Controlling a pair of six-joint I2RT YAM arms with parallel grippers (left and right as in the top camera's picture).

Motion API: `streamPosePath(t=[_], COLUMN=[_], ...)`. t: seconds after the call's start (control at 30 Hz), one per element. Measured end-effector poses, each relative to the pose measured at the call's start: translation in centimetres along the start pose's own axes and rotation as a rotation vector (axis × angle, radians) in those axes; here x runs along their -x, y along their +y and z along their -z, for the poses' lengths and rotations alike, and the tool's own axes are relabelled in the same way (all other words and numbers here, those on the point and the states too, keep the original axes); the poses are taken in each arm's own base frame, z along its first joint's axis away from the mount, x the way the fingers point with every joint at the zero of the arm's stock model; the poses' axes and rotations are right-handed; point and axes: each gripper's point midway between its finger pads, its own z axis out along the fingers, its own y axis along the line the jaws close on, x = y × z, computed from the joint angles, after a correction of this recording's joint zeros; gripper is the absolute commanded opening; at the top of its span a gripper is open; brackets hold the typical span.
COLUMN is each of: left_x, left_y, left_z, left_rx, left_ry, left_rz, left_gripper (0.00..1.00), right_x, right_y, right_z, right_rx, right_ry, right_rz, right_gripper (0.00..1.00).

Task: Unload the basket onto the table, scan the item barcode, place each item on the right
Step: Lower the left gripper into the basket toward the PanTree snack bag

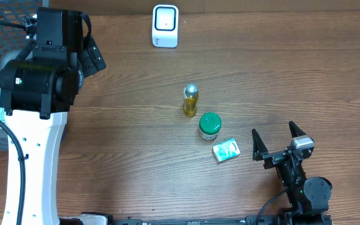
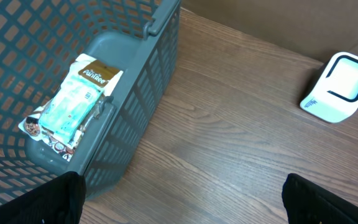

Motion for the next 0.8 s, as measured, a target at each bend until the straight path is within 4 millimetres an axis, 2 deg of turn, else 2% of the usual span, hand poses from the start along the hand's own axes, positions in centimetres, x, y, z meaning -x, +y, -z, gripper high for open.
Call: streamPosePath(t=[0.8], left_x=[-0.13], left_y=[-0.22], left_z=[0.0], left_rx=[-0.013], left_ry=[0.007], left_rz=[-0.001], left_gripper=[1.0], right_x=[0.0], right_y=[0.01], right_z=[0.0], right_rx=[0.0], right_ry=[0.0], right_rz=[0.0], right_gripper=[1.0])
